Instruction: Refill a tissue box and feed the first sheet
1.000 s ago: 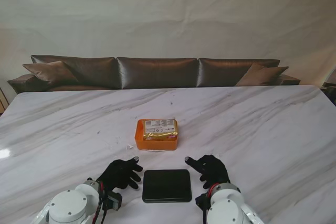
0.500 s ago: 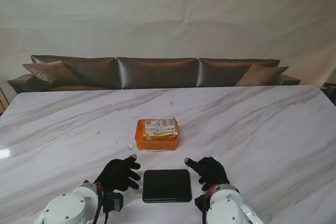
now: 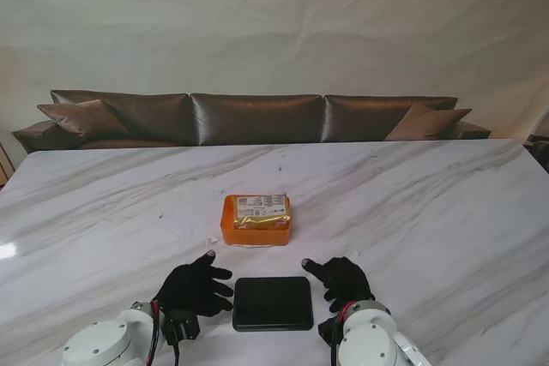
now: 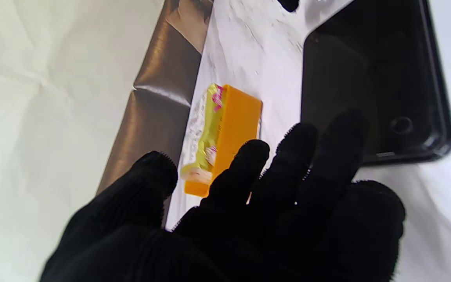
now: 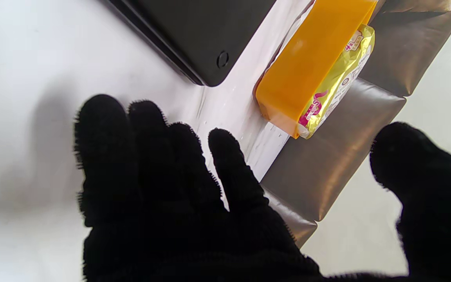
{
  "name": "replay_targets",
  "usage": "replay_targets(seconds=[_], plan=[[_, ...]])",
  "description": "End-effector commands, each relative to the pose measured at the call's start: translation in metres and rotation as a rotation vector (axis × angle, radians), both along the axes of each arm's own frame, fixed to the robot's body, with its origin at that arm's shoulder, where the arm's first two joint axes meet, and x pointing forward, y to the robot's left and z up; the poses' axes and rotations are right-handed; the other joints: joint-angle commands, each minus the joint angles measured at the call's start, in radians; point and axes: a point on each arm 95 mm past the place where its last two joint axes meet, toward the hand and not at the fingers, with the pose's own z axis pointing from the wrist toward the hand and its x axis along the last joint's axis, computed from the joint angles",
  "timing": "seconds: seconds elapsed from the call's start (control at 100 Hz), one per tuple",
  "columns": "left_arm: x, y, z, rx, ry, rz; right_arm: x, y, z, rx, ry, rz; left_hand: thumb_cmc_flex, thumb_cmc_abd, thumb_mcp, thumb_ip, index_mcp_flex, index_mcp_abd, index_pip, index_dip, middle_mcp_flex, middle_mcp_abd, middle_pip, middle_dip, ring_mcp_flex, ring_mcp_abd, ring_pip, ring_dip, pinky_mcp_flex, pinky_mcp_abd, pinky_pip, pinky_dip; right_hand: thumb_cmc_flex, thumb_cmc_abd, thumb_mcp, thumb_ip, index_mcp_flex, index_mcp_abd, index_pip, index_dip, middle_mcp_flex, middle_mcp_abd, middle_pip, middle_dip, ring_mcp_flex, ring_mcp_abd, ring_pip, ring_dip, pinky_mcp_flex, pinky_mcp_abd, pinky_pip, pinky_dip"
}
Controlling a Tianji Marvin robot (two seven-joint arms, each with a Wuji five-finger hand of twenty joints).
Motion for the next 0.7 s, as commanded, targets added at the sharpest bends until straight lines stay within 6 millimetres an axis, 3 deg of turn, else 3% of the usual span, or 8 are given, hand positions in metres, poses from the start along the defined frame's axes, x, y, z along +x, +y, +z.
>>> replay_targets(seconds=[0.0, 0.26, 0.42, 0.44, 0.47, 0.61, 0.69], plan=[[-0.006, 0.004, -0.014, 0.012, 0.04, 0.004, -0.002, 0.001, -0.003, 0.007, 0.018, 0.009, 0.02, 0.04, -0.034, 0.034, 0.009, 0.037, 0.026, 0.019, 0.032, 0.019, 0.02, 0.013, 0.059, 0.071, 0.043, 0.001, 0.02, -0.139, 2.4, 0.007, 0.0, 0.007, -0.021, 0.026, -0.012, 0.034, 0.015, -0.01, -0.002, 0.025, -0.004, -0.015, -0.008, 0.048, -0.018, -0.005, 0.008, -0.024, -0.006, -0.016], [-0.007, 0.018, -0.037, 0.036, 0.111, 0.012, 0.001, 0.004, -0.006, 0.009, 0.025, 0.023, 0.043, 0.068, -0.091, 0.033, -0.019, 0.015, 0.02, 0.019, -0.002, -0.004, 0.006, 0.008, 0.006, 0.06, 0.019, -0.003, -0.002, -0.106, 2.319, -0.032, 0.002, 0.009, -0.023, 0.026, -0.011, 0.027, 0.018, -0.011, 0.002, 0.017, -0.005, -0.015, -0.008, 0.042, -0.018, -0.005, 0.005, -0.025, -0.006, -0.016], [-0.004, 0.024, -0.046, 0.068, 0.132, 0.011, 0.003, 0.006, -0.007, 0.0, 0.031, 0.039, 0.054, 0.091, -0.136, 0.034, -0.062, -0.012, 0.002, 0.012, -0.057, -0.032, -0.01, 0.004, -0.061, 0.04, -0.011, -0.008, -0.082, -0.086, 2.262, -0.043, 0.001, 0.011, -0.023, 0.027, -0.013, 0.019, 0.019, -0.012, 0.0, 0.011, -0.009, -0.017, -0.012, 0.041, -0.022, -0.006, -0.004, -0.03, -0.008, -0.015], [-0.004, 0.025, -0.047, 0.068, 0.133, 0.015, 0.003, 0.006, -0.007, -0.001, 0.033, 0.039, 0.055, 0.091, -0.138, 0.035, -0.067, -0.011, -0.001, 0.011, -0.063, -0.031, -0.012, 0.004, -0.068, 0.042, -0.015, -0.008, -0.092, -0.083, 2.26, -0.04, 0.002, 0.011, -0.023, 0.027, -0.013, 0.019, 0.019, -0.012, 0.0, 0.011, -0.009, -0.017, -0.012, 0.041, -0.022, -0.006, -0.004, -0.03, -0.008, -0.015], [-0.003, 0.025, -0.048, 0.068, 0.138, 0.021, 0.003, 0.006, -0.007, -0.002, 0.034, 0.04, 0.072, 0.097, -0.169, 0.038, -0.073, -0.011, -0.008, 0.007, -0.073, -0.029, -0.011, 0.004, -0.077, 0.043, -0.018, -0.001, -0.102, -0.077, 2.241, 0.025, 0.002, 0.01, -0.023, 0.027, -0.013, 0.018, 0.02, -0.012, 0.0, 0.01, -0.01, -0.017, -0.012, 0.041, -0.022, -0.006, -0.005, -0.031, -0.008, -0.014], [-0.002, 0.027, -0.053, 0.097, 0.157, 0.028, 0.002, 0.007, -0.009, -0.009, 0.042, 0.039, 0.069, 0.094, -0.178, 0.038, -0.085, -0.019, -0.018, 0.002, -0.08, -0.033, -0.01, 0.005, -0.092, 0.045, -0.021, 0.0, -0.126, -0.067, 2.239, 0.043, 0.003, 0.012, -0.024, 0.027, -0.013, 0.018, 0.021, -0.012, 0.002, 0.01, -0.01, -0.017, -0.013, 0.039, -0.022, -0.006, -0.006, -0.03, -0.008, -0.012], [-0.003, 0.029, -0.055, 0.123, 0.155, 0.01, 0.0, 0.006, -0.009, -0.024, 0.047, 0.033, 0.056, 0.095, -0.176, 0.049, -0.079, -0.048, -0.011, 0.006, -0.072, -0.064, -0.006, 0.006, -0.083, 0.028, -0.02, -0.001, -0.169, -0.071, 2.283, 0.095, 0.003, 0.013, -0.024, 0.027, -0.014, 0.017, 0.022, -0.012, 0.002, 0.01, -0.01, -0.017, -0.012, 0.041, -0.021, -0.005, -0.006, -0.03, -0.008, -0.012]])
